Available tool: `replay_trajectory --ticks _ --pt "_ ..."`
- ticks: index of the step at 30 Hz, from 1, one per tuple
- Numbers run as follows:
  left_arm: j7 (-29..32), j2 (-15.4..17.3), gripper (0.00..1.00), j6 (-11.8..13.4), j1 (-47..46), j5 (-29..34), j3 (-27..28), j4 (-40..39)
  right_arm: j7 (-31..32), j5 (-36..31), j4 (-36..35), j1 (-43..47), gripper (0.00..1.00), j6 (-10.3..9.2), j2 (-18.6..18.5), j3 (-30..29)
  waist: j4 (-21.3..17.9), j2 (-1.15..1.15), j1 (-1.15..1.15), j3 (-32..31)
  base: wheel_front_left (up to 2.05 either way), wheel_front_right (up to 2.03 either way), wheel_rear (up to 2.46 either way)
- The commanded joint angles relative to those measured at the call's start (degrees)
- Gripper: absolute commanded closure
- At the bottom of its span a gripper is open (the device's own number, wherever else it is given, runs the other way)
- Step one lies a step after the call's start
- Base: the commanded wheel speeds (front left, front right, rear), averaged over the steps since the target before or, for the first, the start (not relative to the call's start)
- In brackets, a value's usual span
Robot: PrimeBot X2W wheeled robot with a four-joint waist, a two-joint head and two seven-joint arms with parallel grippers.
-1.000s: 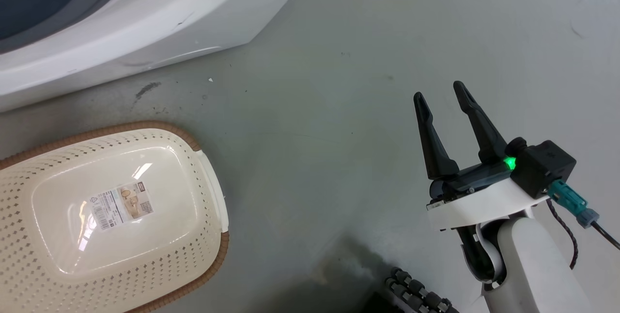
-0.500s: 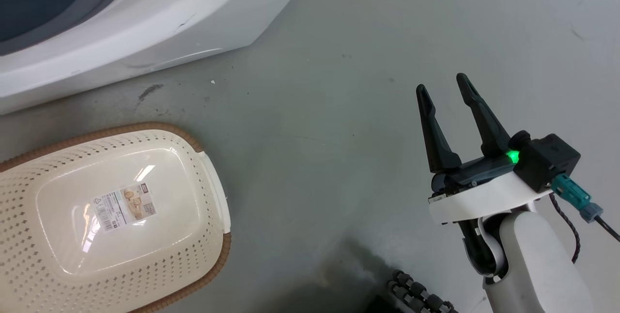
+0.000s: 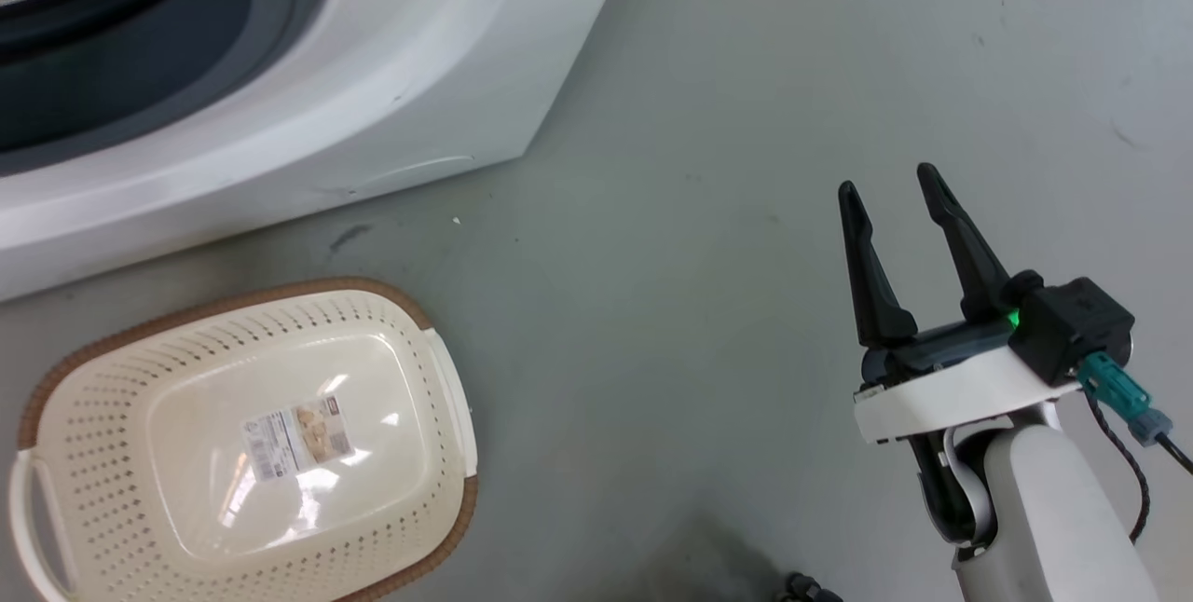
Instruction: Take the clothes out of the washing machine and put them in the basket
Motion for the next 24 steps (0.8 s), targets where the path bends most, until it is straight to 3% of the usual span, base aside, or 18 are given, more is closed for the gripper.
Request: replay_trajectory --ticks 1,9,15,24 --pt "-1.83 -0.66 1.00 0.22 1.76 -0.13 0.02 0.51 -0.15 -0.63 0.14 0.73 0.00 -0.05 0.07 -0.50 1.20 0.00 0.00 -2.79 0.00 0.00 0.00" --pt "-15.10 -7.03 1.00 0.75 10.14 -5.19 3.24 5.14 -0.14 -3.31 1.40 4.01 0.00 -0.05 0.06 -2.84 4.25 0.00 0.00 -10.79 0.00 0.00 0.00" --pt "-16.94 -10.93 1.00 0.35 15.82 -6.00 5.35 4.77 1.16 -4.74 1.70 6.84 0.00 -0.05 0.06 -4.01 6.78 0.00 0.00 -17.47 0.00 0.00 0.00" --pt "-16.98 -14.95 1.00 1.34 28.64 -2.22 13.14 -7.83 4.35 -6.49 -0.52 11.46 0.00 -0.05 0.07 -5.78 9.73 0.00 0.00 -25.33 0.00 0.00 0.00"
